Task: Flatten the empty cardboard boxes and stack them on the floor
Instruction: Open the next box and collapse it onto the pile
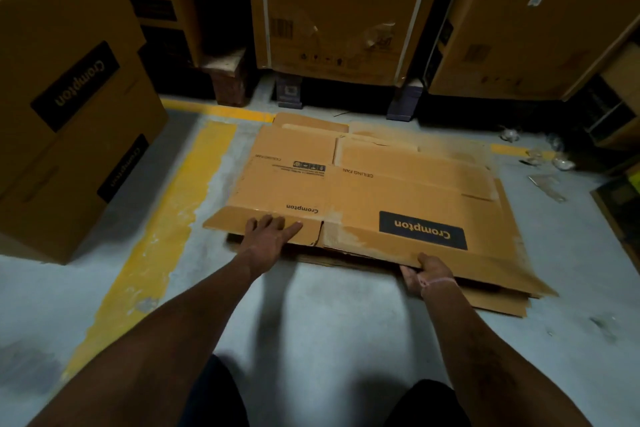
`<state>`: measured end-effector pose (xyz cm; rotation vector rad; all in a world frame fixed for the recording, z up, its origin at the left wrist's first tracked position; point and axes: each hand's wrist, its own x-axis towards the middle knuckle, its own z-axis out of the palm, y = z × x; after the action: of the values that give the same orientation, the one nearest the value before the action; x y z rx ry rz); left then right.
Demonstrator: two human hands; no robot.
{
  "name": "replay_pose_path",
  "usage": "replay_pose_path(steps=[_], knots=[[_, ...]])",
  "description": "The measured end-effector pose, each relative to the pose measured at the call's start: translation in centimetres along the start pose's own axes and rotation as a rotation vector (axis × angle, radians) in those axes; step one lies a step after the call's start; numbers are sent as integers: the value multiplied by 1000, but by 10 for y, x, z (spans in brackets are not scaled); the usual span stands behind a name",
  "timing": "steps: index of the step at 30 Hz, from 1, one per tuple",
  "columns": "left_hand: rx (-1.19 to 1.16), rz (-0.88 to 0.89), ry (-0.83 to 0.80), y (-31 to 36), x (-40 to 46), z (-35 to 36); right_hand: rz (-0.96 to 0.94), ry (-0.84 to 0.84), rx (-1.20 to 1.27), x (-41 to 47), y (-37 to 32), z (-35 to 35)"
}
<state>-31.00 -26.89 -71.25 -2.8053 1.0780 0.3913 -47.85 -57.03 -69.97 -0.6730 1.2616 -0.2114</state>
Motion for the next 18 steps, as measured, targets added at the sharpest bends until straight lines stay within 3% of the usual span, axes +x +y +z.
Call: replay_pose_path(steps=[4,8,13,16,18], knots=[[-55,-92,-111,19,28,5,152,55,180,20,-24,-4],[-119,-57,-183,26,48,15,141,0,94,52,-29,-7],[-170,-39,-248,23,62,40,138,82,-48,78,-18,-6],[-167,-22,-231,22,63,55,63,191,-521,74,-1,-15],[-144,-22,-204,20,66,60,-226,505,-994,69,9,-21]])
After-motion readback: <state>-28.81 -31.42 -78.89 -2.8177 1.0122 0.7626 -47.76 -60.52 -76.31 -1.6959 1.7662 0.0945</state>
